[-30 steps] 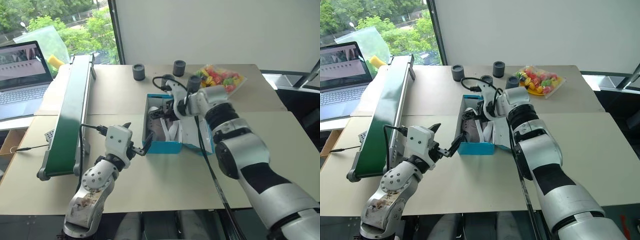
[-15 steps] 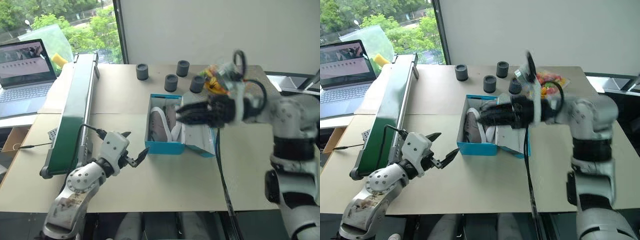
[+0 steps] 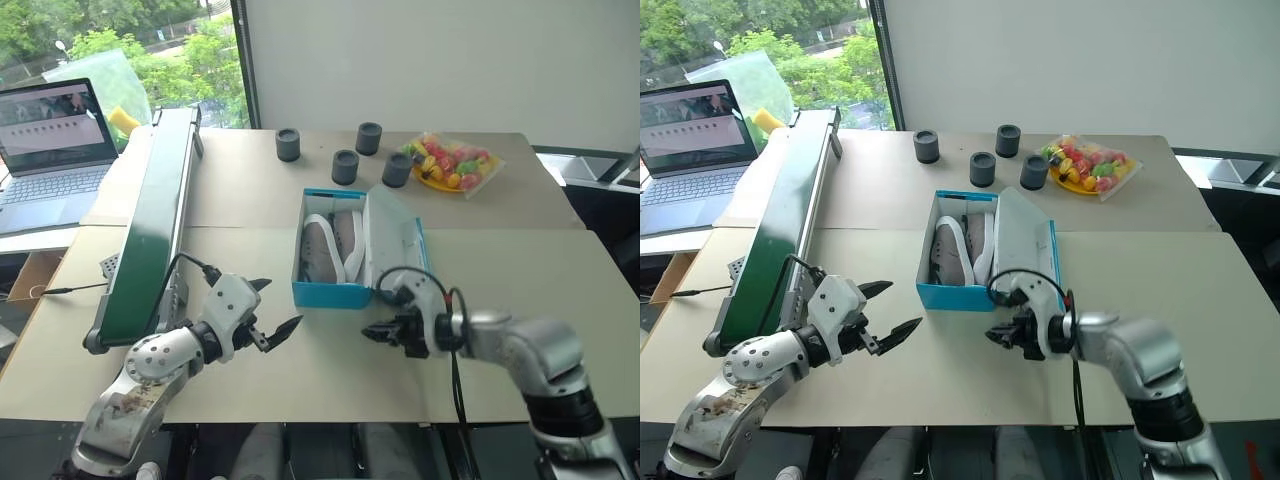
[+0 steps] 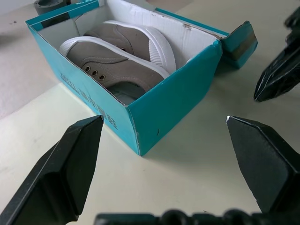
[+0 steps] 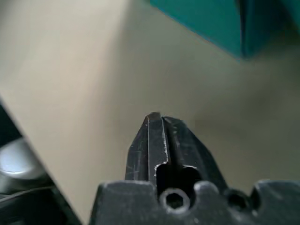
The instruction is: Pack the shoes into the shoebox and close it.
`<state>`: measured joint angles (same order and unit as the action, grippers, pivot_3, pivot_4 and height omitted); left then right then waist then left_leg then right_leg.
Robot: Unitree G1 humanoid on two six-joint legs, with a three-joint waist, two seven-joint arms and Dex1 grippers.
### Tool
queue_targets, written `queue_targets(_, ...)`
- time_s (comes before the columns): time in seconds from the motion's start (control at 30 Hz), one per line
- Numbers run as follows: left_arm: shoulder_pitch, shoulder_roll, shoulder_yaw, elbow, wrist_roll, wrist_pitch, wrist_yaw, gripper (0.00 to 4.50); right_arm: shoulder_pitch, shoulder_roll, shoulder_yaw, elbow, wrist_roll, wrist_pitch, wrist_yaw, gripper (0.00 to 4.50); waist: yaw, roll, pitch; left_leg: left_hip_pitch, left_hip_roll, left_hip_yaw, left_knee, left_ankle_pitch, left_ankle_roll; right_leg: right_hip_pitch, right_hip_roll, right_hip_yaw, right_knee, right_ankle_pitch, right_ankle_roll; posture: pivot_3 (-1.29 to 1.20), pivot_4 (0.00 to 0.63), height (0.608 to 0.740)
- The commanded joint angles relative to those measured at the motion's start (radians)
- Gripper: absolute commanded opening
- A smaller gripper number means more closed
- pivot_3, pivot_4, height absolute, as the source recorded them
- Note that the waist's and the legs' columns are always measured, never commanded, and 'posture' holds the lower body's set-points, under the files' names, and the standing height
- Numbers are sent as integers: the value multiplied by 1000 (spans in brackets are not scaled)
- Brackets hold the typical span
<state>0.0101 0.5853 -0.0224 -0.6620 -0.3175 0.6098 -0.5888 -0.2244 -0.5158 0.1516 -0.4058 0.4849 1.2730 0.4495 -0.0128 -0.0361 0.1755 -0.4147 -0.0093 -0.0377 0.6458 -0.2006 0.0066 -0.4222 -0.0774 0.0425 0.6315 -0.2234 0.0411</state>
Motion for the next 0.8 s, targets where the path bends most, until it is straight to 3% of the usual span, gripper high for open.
queue_targets(0.03, -16, 13, 12, -9, -17, -14, -22, 4500, 37, 8, 25, -19, -122, -96, -122, 21, -3, 0, 0, 0, 0, 0, 0, 0, 0, 0, 0, 0, 0, 0, 0, 0, 150, 731)
queue_targets(0.27, -46, 13, -7, 7, -24, -1, -39, 4500, 30, 337, -124, 48, -209, -158, -416, 21, -12, -4, -3, 9, 8, 7, 0, 0, -1, 5, 6, 2, -1, -1, 3, 0, 150, 731)
queue_targets(0.57, -93, 6, -24, 22, -37, 16, -42, 4500, -88, 578, -412, 195, -256, -414, -672, 21, -6, -3, -3, 5, 7, 8, -1, 0, -1, 0, 5, 3, -1, 3, -4, 0, 150, 731)
queue_targets(0.67, -98, 7, -36, 33, -34, 12, -46, 4500, -183, 694, -584, 274, -131, -520, -755, 21, -8, -2, -3, 5, 7, 8, -1, 0, -1, 0, 5, 3, 0, 3, -4, 0, 150, 731)
queue_targets(0.8, -100, 7, -45, 32, -34, 9, -46, 4500, -300, 755, -713, 375, 104, -656, -730, 21, -11, -2, -3, 5, 7, 8, -1, 0, -1, 1, 5, 3, 0, 3, -4, 0, 150, 731)
